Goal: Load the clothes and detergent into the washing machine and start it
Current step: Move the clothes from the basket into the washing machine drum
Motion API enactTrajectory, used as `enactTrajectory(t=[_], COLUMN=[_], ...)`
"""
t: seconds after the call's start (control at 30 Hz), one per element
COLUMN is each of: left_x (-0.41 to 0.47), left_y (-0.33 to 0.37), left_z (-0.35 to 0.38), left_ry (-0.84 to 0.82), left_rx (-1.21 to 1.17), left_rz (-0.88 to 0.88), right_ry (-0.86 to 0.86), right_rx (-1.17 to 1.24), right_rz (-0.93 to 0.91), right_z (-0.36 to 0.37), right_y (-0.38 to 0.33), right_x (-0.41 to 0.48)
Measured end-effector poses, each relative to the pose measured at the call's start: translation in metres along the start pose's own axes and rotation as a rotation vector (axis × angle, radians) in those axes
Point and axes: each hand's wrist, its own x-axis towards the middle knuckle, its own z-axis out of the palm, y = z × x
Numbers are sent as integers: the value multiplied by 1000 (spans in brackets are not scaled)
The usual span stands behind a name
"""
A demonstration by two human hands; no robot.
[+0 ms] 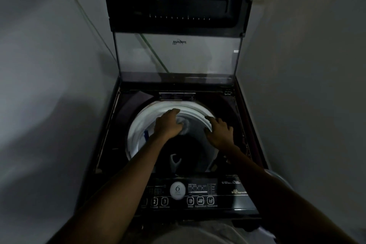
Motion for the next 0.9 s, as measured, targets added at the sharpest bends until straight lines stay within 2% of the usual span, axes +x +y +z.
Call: enactTrajectory(t=[0.23,0.37,0.53,0.7,0.9], left_x=[-12,-30,-67,-112,-166], left_y=[43,86,155,212,253], left_z=[35,69,116,181,239], left_ry=[40,88,226,220,152], left_rx=[-121,-136,-282,-314,-275], left_rz=[94,177,241,263,257], right_ry=[193,276,371,319,228], right_rx=[50,218,350,338,363], right_rz=[-32,-133,-225,-181,-129], right_z=[-29,-52,-78,-96,-102], right_y=[38,77,145,239,313], right_x=[-13,-30,-65,-110,-152])
